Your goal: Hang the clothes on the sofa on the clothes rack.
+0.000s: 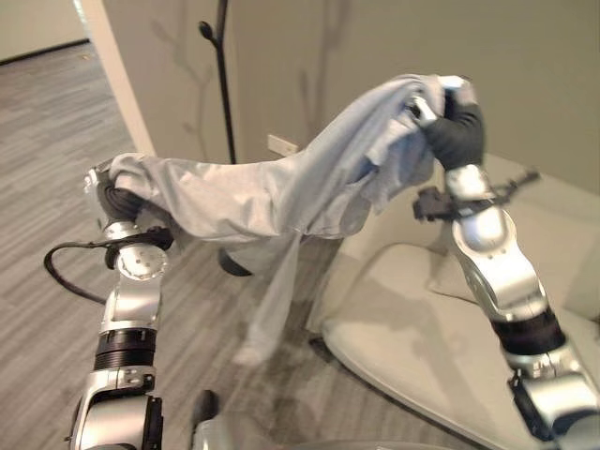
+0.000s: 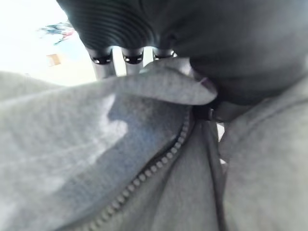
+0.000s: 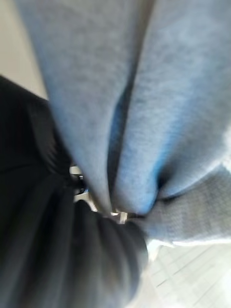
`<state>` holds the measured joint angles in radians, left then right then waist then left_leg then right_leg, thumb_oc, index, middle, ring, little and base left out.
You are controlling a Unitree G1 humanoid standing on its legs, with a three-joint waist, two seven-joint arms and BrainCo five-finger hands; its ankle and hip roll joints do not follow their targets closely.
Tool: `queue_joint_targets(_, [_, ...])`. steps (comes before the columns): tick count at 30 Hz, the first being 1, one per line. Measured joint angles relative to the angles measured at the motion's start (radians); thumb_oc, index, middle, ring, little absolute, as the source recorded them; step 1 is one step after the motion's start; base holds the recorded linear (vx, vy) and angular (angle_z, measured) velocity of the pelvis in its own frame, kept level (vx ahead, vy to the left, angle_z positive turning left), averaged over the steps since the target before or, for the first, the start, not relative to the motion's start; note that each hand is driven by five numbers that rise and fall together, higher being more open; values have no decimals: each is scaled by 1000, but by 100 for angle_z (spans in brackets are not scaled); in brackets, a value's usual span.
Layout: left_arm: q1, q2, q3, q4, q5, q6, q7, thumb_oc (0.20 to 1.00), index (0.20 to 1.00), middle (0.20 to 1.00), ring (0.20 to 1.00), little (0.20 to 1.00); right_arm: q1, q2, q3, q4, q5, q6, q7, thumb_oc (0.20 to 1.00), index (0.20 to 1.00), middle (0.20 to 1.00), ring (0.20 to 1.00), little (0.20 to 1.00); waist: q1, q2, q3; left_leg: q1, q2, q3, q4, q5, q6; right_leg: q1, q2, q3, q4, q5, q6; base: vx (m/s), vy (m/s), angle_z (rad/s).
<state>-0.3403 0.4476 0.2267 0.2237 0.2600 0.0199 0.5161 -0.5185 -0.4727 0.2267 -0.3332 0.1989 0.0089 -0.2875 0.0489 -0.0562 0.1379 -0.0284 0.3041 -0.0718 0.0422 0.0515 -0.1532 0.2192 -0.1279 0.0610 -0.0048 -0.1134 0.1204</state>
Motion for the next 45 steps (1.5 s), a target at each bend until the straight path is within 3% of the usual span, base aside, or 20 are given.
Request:
queue_joint_targets(1, [-4,7,5,24,8,-13,3,200,200,200,200,200,52,5,9,-15,-4,-5,19,200,200,200,200,200,12,-40,-7,-10,-48,50,29,-9,1,-12,-57,-2,25,28,22,107,774,7])
queue_joint_targets(2, [-40,-1,-41,55,27,-15,-5,200,200,200,200,200,166,25,-78,-96,-10,3,39,200,200,200,200,200,9,-60,-9,-48,-86,29,56,-7,18,-13,-87,-80,69,8,-61,22,152,36])
queue_joint_targets(6, [-12,58,-75,63,37,-9,-10,200,200,200,200,200,158,62,-86,-109,-31,6,53,200,200,200,200,200,13,-95,-25,-56,-171,72,83,-36,49,-50,-160,-22,79,89,-93,111,487,10])
queue_joint_targets(8, [-2,120,-114,70,74,-23,-22,200,200,200,200,200,232,155,-247,-165,-80,6,72,200,200,200,200,200,27,-87,-17,-53,-196,70,104,-40,61,-52,-199,-106,150,128,-141,125,640,22])
queue_joint_targets(9, [26,137,-114,57,76,-18,-12,200,200,200,200,200,238,196,-281,-163,-97,7,63,200,200,200,200,200,29,-85,-16,-35,-214,98,112,-54,81,-77,-203,-94,170,169,-124,124,627,-25])
queue_joint_targets(10, [71,174,-84,28,92,-19,-5,200,200,200,200,200,252,297,-324,-195,-122,11,52,200,200,200,200,200,38,-45,3,-17,-200,180,143,-69,108,-100,-204,-113,212,280,-181,61,356,-56])
queue_joint_targets(12, [85,179,-49,12,117,-26,23,200,200,200,200,200,230,284,-292,-168,-132,24,41,200,200,200,200,200,41,-2,13,39,-204,224,113,-100,141,-90,-229,-159,179,378,-143,23,247,-72])
queue_joint_targets(14, [55,172,-65,9,128,-32,31,200,200,200,200,200,223,225,-270,-147,-159,25,53,200,200,200,200,200,27,-17,9,64,-239,223,77,-103,176,-54,-224,-133,156,303,-104,40,347,-31])
queue_joint_targets(16, [53,117,-71,34,142,-48,34,200,200,200,200,200,239,189,-279,-144,-167,18,53,200,200,200,200,200,9,-4,12,77,-260,213,38,-83,228,-70,-141,-117,213,169,18,52,312,19])
queue_joint_targets(17, [60,106,-67,42,142,-48,36,200,200,200,200,200,247,182,-285,-146,-172,22,53,200,200,200,200,200,10,-2,12,84,-259,181,8,-54,198,-71,-104,-79,249,137,22,121,346,50])
queue_joint_targets(19, [97,93,-108,81,145,-43,37,200,200,200,200,200,236,137,-255,-142,-195,16,53,200,200,200,200,200,-26,9,14,119,-298,171,-83,-25,259,-135,22,-35,269,10,-48,134,262,29])
queue_joint_targets(24, [69,92,-122,95,152,-44,49,200,200,200,200,200,268,86,-236,-146,-239,14,54,200,200,200,200,200,-137,52,69,100,-282,74,-67,-19,292,-315,196,43,205,41,-76,151,155,51])
queue_joint_targets(27, [53,108,-148,94,153,-46,48,200,200,200,200,200,276,71,-240,-142,-269,8,53,200,200,200,200,200,-180,20,96,139,-308,34,-80,-20,289,-402,199,27,137,121,-67,132,-41,64])
queue_joint_targets(30, [81,89,-142,49,153,-46,49,200,200,200,200,200,311,57,-306,-144,-311,-19,53,200,200,200,200,200,-165,22,83,169,-300,-16,-91,-42,261,-399,191,2,296,114,-83,214,-68,53])
queue_joint_targets(32, [123,71,-108,-39,153,-46,50,200,200,200,200,200,321,61,-346,-125,-319,-26,55,200,200,200,200,200,-139,-14,52,165,-310,-21,-72,-77,190,-305,150,-7,206,83,-113,47,-12,47])
queue_joint_targets(36, [109,72,-109,-41,153,-45,47,200,200,200,200,200,320,63,-343,-97,-336,-19,63,200,200,200,200,200,-131,0,45,150,-248,1,43,-133,140,-237,207,-35,120,116,-154,378,-174,12])
queue_joint_targets(37, [87,53,-110,-35,152,-45,38,200,200,200,200,200,320,80,-358,-71,-336,-27,62,200,200,200,200,200,-143,-22,47,122,-246,-7,148,-155,71,-229,203,-51,145,64,-189,191,-107,35])
queue_joint_targets(40, [75,35,-150,-60,155,-51,20,200,200,200,200,200,333,70,-360,-59,-337,-16,59,200,200,200,200,200,-171,-64,31,-38,-202,69,543,-173,85,-196,200,-99,144,55,-206,191,-90,35])
queue_joint_targets(43, [65,66,-151,-61,155,-50,17,200,200,200,200,200,308,68,-353,-72,-337,-20,55,200,200,200,200,200,-174,-76,24,-54,-170,70,591,-169,88,-139,208,-73,111,43,-223,290,-16,-12])
queue_joint_targets(45, [46,90,-172,-45,162,-51,11,200,200,200,200,200,296,60,-356,-63,-345,-17,52,200,200,200,200,200,-167,-79,23,-37,-119,143,482,-170,87,-93,203,-67,56,73,-228,326,123,-14])
